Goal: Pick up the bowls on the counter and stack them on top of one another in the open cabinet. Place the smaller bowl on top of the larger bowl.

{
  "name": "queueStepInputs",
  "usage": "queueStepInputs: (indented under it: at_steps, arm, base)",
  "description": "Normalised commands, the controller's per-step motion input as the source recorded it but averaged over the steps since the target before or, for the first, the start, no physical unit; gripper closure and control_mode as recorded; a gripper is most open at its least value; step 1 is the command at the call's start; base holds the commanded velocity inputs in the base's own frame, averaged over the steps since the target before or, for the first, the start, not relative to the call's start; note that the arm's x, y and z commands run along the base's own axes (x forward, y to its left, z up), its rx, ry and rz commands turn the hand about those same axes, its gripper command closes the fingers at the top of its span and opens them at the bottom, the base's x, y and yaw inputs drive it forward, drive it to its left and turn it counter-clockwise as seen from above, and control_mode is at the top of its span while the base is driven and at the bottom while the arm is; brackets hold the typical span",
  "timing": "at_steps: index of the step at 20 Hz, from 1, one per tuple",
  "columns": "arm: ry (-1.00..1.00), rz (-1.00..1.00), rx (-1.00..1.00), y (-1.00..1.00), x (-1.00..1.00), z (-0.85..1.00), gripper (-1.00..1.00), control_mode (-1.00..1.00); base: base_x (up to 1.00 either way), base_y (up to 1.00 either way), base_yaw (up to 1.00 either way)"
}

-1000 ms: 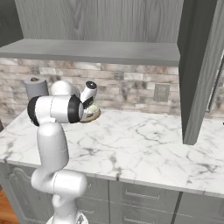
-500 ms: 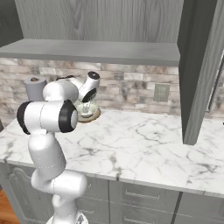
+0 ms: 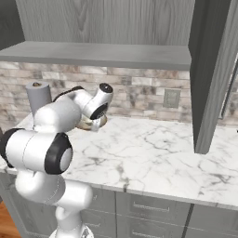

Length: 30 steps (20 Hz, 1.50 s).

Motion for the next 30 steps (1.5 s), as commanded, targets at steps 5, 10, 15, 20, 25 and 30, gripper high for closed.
queueStepInputs:
  at_steps: [5,10,15,20,25,30]
  arm:
    - [0.0,0.06,0.07,-0.01,-0.48,0.07,-1.0,-1.0]
    - [-0.01,0.04,0.05,-0.01,-0.02,0.0,-1.0,-1.0]
    - [0.0,0.0,-0.01,0.0,0.01,-0.07,-1.0,-1.0]
    - [0.0,0.0,-0.04,0.03,0.25,-0.18,-1.0,-1.0]
    - [0.0,0.0,-0.01,0.0,0.34,-0.18,-1.0,-1.0]
    - [-0.02,0.0,0.0,0.0,0.27,-0.27,-1.0,-1.0]
  base:
    - [0.0,0.0,0.0]
    - [0.0,0.0,0.0]
    - [0.0,0.0,0.0]
    - [0.0,0.0,0.0]
    - [0.0,0.0,0.0]
    - [0.0,0.0,0.0]
